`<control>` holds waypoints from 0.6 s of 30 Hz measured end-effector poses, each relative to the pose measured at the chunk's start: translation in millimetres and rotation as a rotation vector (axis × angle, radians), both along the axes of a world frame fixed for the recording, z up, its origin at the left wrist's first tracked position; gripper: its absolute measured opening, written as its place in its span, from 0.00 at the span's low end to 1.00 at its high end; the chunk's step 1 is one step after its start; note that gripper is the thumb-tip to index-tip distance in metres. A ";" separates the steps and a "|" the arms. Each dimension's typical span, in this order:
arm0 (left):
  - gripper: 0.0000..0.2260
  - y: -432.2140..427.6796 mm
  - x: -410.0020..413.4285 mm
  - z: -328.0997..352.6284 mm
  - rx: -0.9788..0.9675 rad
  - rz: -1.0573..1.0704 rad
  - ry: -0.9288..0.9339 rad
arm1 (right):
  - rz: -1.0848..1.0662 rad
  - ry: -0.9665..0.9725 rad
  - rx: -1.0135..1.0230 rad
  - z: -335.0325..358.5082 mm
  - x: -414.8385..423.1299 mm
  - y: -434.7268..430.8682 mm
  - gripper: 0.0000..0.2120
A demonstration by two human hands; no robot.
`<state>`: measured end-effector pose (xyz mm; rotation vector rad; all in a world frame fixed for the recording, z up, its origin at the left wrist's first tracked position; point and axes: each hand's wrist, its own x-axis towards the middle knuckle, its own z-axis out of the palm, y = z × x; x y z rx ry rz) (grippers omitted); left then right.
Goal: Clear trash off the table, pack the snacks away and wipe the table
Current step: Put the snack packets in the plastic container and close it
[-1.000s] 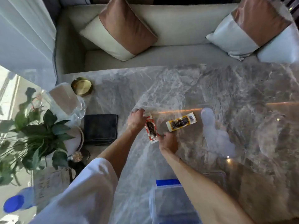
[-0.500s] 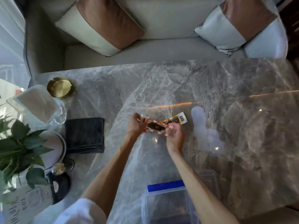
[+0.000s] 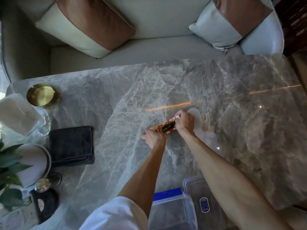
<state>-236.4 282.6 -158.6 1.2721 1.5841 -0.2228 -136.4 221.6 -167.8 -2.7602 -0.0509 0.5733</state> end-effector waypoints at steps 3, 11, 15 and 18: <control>0.20 5.1 -15.5 -7.7 0.013 0.020 -0.145 | 0.047 -0.001 0.070 -1.3 -7.6 -3.2 0.10; 0.11 75.0 -93.6 -9.6 0.415 -0.218 -0.332 | 0.223 -0.079 0.627 1.5 -80.8 -2.9 0.08; 0.09 88.9 -131.0 -11.9 0.544 -0.366 -0.371 | 0.318 -0.145 0.733 -9.2 -116.5 2.0 0.09; 0.08 85.3 -153.4 -24.7 0.692 -0.610 -0.372 | 0.353 -0.048 0.715 -19.6 -135.8 1.9 0.12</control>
